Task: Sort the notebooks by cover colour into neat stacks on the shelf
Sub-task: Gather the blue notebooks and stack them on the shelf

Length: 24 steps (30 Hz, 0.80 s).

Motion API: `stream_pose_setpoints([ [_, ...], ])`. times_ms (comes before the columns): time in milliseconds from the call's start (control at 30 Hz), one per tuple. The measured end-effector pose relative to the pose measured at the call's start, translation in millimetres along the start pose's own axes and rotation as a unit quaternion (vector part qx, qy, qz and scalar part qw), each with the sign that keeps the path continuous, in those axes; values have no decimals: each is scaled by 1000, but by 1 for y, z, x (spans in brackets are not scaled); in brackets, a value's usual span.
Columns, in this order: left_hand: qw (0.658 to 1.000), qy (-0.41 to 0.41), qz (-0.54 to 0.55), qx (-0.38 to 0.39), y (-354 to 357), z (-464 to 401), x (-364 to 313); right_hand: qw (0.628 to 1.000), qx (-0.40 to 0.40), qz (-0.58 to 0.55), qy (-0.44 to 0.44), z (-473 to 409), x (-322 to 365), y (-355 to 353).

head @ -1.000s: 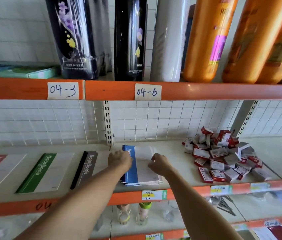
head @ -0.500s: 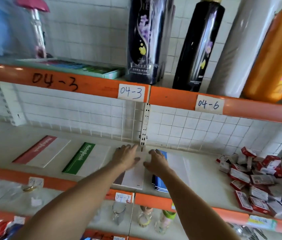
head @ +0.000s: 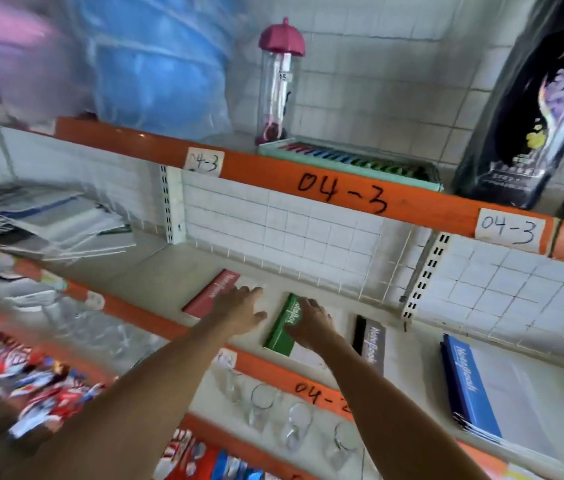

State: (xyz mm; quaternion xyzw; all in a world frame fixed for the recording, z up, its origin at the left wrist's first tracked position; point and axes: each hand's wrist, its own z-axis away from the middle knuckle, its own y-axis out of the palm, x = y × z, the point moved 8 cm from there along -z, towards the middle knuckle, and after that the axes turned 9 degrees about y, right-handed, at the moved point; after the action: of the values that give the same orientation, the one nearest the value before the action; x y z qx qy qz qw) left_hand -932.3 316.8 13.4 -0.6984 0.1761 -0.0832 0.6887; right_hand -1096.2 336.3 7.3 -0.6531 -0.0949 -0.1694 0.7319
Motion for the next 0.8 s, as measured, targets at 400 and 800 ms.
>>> stream_pose_setpoints([
  [400,996,-84,26,-21,-31,79,210,998,-8,-2,-60,-10,214,80],
  [800,985,-169,-12,-44,-58,127,382,992,43,4,-122,-36,379,150],
])
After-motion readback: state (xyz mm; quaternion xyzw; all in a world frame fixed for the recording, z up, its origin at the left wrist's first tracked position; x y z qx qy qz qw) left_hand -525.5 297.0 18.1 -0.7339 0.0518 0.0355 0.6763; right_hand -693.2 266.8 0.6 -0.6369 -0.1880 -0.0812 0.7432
